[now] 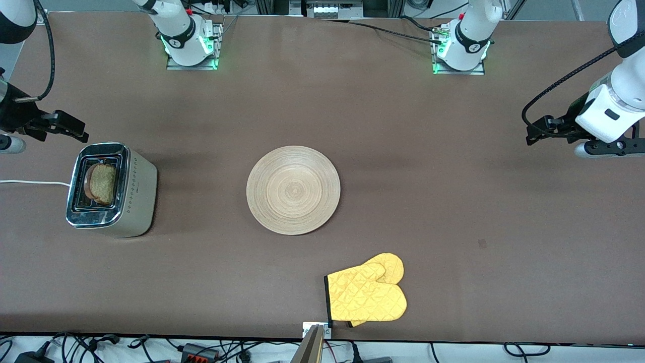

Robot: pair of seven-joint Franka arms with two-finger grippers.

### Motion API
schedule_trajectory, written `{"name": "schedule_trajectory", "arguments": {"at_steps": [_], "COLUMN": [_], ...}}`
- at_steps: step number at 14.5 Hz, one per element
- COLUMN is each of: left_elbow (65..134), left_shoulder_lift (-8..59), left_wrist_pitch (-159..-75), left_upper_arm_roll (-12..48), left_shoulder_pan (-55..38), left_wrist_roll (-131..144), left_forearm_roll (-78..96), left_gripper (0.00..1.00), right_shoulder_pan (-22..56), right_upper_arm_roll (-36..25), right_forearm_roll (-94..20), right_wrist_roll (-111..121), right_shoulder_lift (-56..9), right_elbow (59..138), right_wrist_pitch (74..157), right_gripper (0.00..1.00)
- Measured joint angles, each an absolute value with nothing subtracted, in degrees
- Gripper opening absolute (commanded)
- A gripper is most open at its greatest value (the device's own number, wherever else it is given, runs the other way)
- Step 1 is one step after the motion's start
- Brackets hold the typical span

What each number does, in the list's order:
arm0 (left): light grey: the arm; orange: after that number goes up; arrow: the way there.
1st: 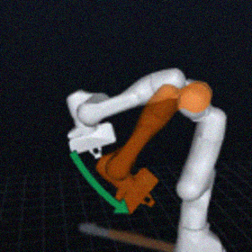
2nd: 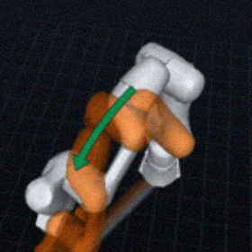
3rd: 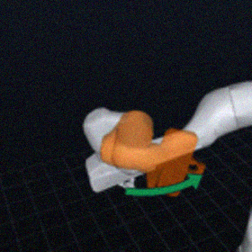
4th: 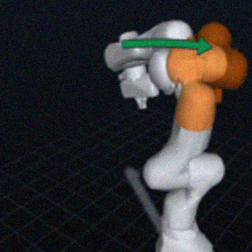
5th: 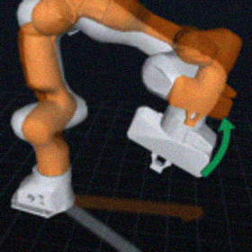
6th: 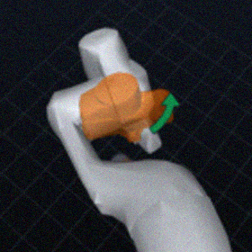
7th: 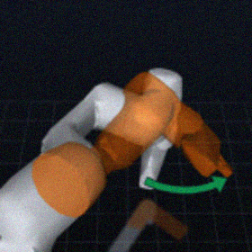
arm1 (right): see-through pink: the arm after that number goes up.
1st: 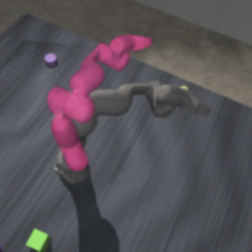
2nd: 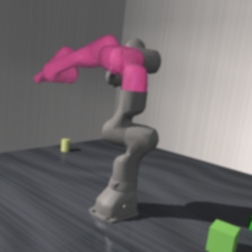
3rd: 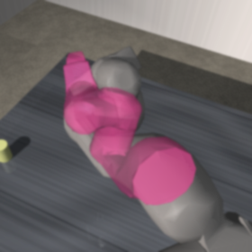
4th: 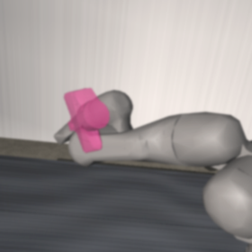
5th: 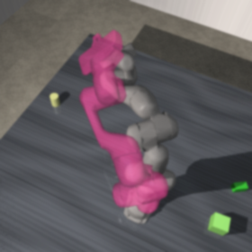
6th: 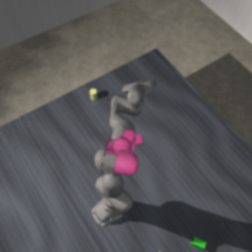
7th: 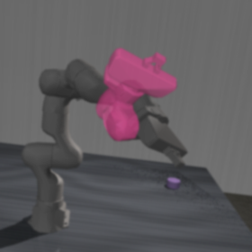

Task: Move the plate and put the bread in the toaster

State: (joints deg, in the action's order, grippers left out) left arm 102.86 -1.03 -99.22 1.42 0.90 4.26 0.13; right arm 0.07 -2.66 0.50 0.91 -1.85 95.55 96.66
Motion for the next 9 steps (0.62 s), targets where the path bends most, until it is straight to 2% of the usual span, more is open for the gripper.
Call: {"name": "schedule_trajectory", "arguments": {"at_steps": [9], "left_elbow": [102.9], "left_shoulder_lift": [-1.0], "left_wrist_pitch": [-99.2], "left_upper_arm_roll": [1.4], "left_shoulder_pan": [0.9], "left_wrist_roll": [4.3], "left_forearm_roll": [0.1], "left_gripper": [1.0], "right_shoulder_pan": [-1.5], "right_upper_arm_roll": [-1.2], "right_forearm_roll": [0.5], "right_wrist_roll": [0.9], "right_shoulder_lift": [-1.8], "right_elbow": [95.6], "right_wrist_pitch": [96.2], "right_gripper": [1.0]}}
